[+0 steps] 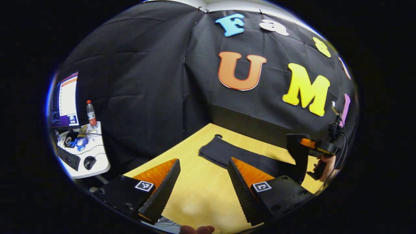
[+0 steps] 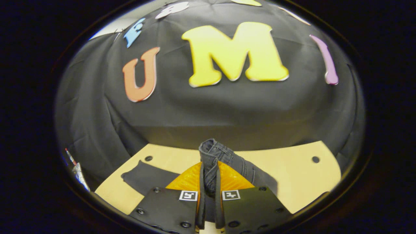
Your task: Grasp the waist and the cuffs of the jeans and fold them to make the two legs overlap; first hold the waist and fold one-third of the jeans toward the cuffs, then hold the cuffs and fold the remaining one-third in the same direction to finish folding.
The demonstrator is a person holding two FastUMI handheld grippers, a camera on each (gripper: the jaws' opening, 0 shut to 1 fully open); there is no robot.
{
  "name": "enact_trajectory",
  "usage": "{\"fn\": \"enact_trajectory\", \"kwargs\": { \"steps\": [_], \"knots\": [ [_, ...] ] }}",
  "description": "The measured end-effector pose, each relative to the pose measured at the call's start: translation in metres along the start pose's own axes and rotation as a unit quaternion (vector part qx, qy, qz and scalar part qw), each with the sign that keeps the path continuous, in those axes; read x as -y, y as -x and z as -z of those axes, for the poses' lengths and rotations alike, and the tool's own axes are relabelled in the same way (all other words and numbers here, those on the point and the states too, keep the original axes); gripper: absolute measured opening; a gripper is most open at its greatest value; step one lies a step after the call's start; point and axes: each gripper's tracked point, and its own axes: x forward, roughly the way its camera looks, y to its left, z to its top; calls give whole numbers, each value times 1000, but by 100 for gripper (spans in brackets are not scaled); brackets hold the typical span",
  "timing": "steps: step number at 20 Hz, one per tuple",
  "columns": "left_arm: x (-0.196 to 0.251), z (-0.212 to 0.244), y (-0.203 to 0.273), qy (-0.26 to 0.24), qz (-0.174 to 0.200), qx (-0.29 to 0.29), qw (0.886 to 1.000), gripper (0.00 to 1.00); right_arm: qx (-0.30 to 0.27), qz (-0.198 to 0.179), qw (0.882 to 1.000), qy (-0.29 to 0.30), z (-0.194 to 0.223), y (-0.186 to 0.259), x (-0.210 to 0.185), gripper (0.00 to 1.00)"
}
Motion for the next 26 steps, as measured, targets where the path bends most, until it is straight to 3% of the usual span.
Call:
{"fn": "enact_trajectory", "kwargs": {
  "steps": [3, 4, 5, 8, 9, 12, 17, 20, 21, 23, 26],
  "knots": [
    [-29, 5, 9, 5, -29, -11, 999, 94, -31, -5, 999, 37, 65, -38, -42, 12],
    [-36, 7, 10, 5, -37, -16, 999, 94, -40, -5, 998, 56, 84, -51, -50, 8],
    [-42, 10, 13, 7, -42, -20, 999, 95, -51, -6, 996, 73, 104, -62, -58, 12],
    [-45, 13, 11, 10, -40, -30, 999, 95, -72, -7, 991, 108, 135, -80, -66, 17],
    [-43, 15, 8, 16, -35, -34, 999, 95, -76, -11, 990, 119, 139, -86, -68, 12],
    [-35, 21, -4, 40, -14, -50, 998, 95, -95, -47, 986, 132, 154, -82, -72, 17],
    [-10, 20, -51, 92, 35, -67, 993, 96, -92, -84, 986, 112, 124, -24, -82, 92],
    [10, 25, -94, 128, 76, -93, 984, 96, -79, -91, 987, 106, 80, 31, -70, 94],
    [16, 29, -110, 141, 84, -106, 981, 96, -69, -92, 988, 106, 61, 51, -64, 91],
    [20, 44, -150, 166, 91, -138, 972, 96, -51, -91, 988, 113, 25, 90, -48, 94],
    [33, 65, -198, 257, 98, -207, 939, 96, -41, -74, 989, 124, -5, 138, -16, 96]
  ]
}}
